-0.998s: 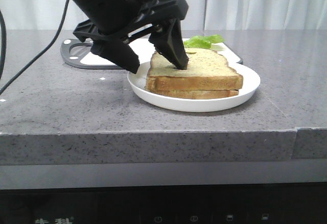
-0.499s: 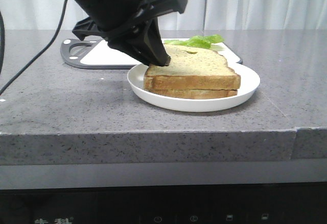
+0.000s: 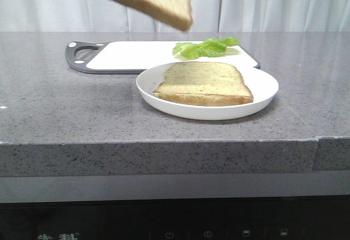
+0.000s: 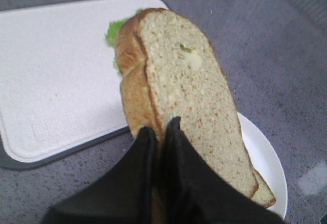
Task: Left arm grabs bread, right arm adds lettuce
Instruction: 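Lift the top bread slice off the plate with the left gripper, then grasp the green lettuce leaf on the cutting board with the right gripper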
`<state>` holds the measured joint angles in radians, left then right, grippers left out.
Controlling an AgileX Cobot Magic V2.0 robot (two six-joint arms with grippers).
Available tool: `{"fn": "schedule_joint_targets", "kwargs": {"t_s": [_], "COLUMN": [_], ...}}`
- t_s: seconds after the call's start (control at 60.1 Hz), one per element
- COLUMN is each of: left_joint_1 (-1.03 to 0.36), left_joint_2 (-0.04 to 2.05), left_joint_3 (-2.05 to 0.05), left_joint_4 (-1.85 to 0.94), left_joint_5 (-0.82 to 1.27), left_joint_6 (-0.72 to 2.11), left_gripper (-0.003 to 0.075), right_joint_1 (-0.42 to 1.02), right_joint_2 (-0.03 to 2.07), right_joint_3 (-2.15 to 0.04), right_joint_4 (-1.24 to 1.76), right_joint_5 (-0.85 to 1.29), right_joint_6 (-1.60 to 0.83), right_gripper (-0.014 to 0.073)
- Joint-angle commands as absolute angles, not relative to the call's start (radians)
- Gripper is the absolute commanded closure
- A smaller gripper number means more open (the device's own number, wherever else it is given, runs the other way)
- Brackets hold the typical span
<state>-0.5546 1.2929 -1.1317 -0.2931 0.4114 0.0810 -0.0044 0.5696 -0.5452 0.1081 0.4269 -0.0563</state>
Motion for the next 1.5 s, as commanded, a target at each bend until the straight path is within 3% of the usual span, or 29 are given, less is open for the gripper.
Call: {"fn": "schedule_joint_targets", "kwargs": {"t_s": [0.0,0.449,0.964,1.23,1.33,1.48], "left_joint_1": [-0.555,-0.420,-0.301,-0.301,-0.301,-0.301], "left_joint_2": [1.169,0.800,0.740,0.740,0.740,0.740], "left_joint_3": [-1.090,-0.793,-0.765,-0.765,-0.765,-0.765], "left_joint_4": [-0.274,-0.225,-0.225,-0.229,-0.233,-0.235], "left_joint_5": [0.255,0.165,0.193,0.195,0.195,0.195], "left_joint_6": [0.079,0.079,0.079,0.079,0.079,0.079], "left_gripper": [0.0741,0.0741,0.0741,0.0741,0.0741,0.0741], "right_joint_1": [0.016,0.171,0.272,0.272,0.272,0.272], "right_joint_2": [0.705,1.463,2.101,2.115,2.089,2.023], "right_joint_3": [-0.648,-1.213,-2.033,-2.090,-2.090,-2.084], "right_joint_4": [0.104,0.104,0.104,0.105,0.111,0.131], "right_joint_5": [0.339,0.339,0.737,0.759,0.765,0.767], "right_joint_6": [-0.103,-0.218,-0.252,-0.252,-0.252,-0.252], "right_gripper": [0.0162,0.0162,0.0165,0.0477,0.0533,0.0540]}}
